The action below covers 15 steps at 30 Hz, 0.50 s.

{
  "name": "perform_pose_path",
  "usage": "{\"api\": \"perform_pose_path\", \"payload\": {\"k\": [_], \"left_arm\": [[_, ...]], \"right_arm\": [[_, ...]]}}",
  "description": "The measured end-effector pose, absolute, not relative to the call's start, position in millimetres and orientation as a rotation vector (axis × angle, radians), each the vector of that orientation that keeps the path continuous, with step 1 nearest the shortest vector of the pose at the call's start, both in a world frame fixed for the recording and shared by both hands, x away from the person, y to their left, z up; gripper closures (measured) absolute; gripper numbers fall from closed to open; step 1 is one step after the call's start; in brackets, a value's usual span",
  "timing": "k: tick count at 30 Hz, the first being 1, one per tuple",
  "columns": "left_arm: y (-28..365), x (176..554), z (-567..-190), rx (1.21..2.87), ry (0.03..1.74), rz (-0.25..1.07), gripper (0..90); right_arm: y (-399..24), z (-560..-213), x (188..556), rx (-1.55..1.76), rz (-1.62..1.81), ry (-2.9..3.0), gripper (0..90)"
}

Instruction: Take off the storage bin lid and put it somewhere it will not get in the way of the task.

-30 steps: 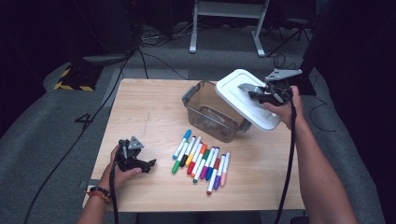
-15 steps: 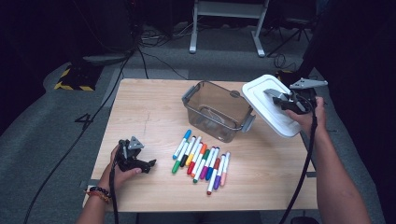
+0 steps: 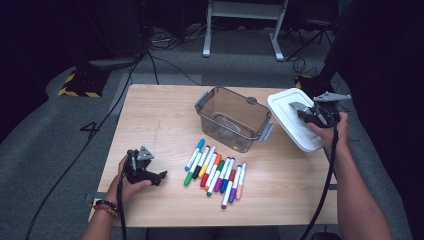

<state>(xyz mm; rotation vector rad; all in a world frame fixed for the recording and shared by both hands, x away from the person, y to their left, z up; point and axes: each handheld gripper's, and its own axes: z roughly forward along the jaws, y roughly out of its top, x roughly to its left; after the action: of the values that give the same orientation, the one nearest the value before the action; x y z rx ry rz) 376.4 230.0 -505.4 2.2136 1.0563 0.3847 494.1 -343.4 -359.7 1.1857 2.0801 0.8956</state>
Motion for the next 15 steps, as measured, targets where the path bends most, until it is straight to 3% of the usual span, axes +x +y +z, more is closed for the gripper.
{"api": "perform_pose_path", "payload": {"k": [15], "left_arm": [[230,376,-505,2.215,1.055,0.384,1.5]], "right_arm": [[-348,-397,510,1.298,0.844,2.066,66.8]]}}
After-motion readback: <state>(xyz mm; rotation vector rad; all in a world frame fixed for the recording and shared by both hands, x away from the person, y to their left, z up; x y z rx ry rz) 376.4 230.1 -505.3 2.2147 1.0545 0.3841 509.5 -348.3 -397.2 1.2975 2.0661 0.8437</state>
